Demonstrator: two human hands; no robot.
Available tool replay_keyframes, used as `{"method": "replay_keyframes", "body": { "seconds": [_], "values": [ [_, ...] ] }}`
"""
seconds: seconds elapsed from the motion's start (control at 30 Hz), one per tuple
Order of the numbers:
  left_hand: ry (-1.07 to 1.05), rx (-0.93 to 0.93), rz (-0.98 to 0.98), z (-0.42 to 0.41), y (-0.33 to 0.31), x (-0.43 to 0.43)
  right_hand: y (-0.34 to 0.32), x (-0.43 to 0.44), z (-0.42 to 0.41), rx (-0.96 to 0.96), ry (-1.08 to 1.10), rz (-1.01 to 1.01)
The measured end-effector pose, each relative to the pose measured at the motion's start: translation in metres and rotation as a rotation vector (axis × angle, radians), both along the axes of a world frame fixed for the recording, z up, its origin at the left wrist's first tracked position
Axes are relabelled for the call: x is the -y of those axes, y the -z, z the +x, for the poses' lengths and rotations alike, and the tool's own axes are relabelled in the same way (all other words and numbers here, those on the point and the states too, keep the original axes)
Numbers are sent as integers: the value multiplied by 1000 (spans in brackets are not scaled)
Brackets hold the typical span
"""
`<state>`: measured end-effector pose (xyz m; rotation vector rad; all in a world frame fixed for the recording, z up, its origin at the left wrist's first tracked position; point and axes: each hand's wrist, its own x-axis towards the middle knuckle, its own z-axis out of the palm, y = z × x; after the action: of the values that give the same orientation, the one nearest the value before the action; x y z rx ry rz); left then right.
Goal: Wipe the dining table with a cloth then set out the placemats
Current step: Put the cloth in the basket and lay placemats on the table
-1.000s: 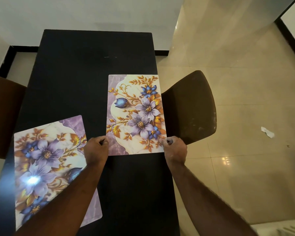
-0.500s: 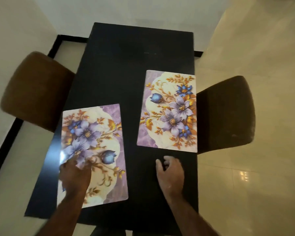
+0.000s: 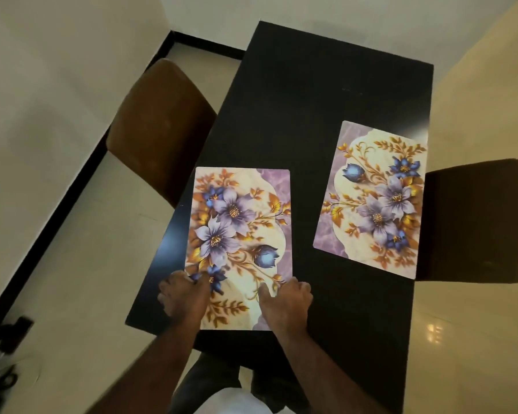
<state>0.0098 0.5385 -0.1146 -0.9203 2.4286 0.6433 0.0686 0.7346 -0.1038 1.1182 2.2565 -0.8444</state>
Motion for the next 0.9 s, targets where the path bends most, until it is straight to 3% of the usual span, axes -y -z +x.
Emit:
{"method": "replay_keyframes", "body": {
  "seconds": [0.27,0.43,0.53,0.7,0.9],
  "values": [
    [-98,50,132,-15,6,20,25,-5,-15,-12,367,4],
    [-150,61,270,-25,13,34,30,-9,-15,-31,347,17],
    [-144,-34,467,-25,8,40,34,-11,-14,-17,309,42],
    [-47,-169,529,-36,0,58,36,-18,-18,-36,332,79],
    [-77,-190,609,-74,-5,77,4,-21,-40,-203,497,-255]
  ]
}}
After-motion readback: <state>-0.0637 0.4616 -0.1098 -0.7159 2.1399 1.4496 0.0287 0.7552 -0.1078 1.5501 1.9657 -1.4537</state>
